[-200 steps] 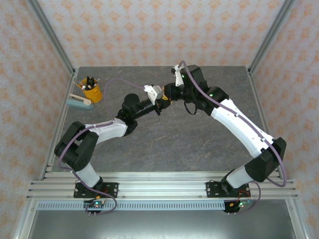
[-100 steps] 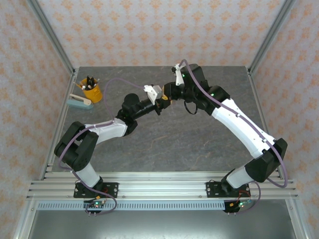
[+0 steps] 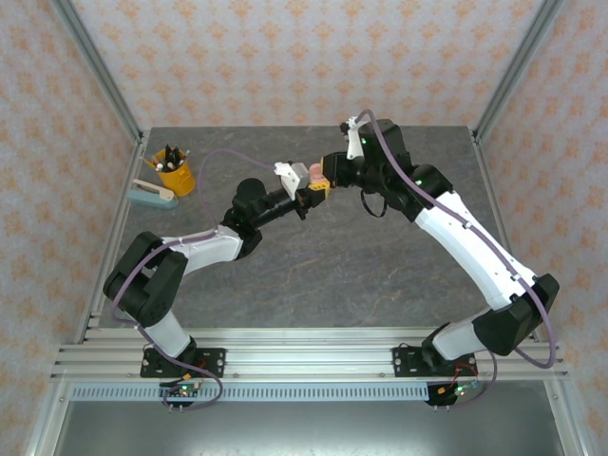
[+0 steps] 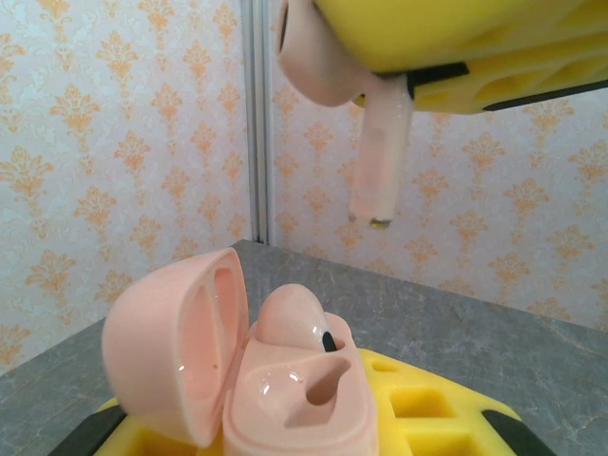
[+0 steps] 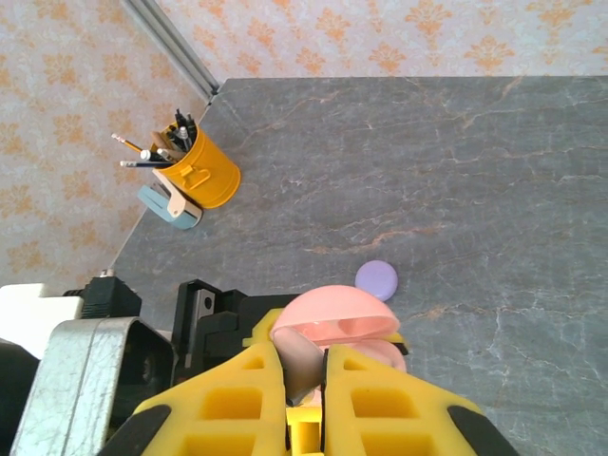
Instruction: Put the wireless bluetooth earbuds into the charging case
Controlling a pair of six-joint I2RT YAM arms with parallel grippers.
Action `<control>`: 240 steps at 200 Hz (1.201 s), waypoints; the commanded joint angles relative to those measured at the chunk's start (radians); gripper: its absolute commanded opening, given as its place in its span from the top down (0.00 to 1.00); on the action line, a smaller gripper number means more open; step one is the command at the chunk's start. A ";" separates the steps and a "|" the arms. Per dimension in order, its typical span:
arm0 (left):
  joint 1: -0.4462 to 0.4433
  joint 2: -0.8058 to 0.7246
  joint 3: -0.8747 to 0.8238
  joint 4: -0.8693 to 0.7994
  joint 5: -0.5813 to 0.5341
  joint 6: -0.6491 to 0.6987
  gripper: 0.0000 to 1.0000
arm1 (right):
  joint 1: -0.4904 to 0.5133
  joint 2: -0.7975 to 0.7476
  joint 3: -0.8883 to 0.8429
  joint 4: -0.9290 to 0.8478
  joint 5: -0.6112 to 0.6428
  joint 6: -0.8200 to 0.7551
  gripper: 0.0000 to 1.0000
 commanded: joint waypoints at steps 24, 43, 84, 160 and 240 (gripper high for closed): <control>-0.002 -0.006 0.028 0.022 0.012 0.013 1.00 | -0.008 -0.014 -0.046 0.004 -0.032 0.028 0.87; -0.001 -0.006 0.026 0.022 0.012 0.013 1.00 | -0.008 -0.008 -0.050 0.010 -0.041 0.032 0.87; -0.001 -0.005 0.027 0.022 0.015 0.012 1.00 | -0.008 0.006 -0.044 0.017 -0.049 0.034 0.87; -0.001 -0.002 0.021 0.022 0.036 0.004 1.00 | -0.008 0.016 -0.025 0.014 -0.036 0.031 0.87; -0.007 0.000 0.013 0.022 0.051 0.001 1.00 | -0.012 0.021 -0.015 0.025 -0.033 0.037 0.87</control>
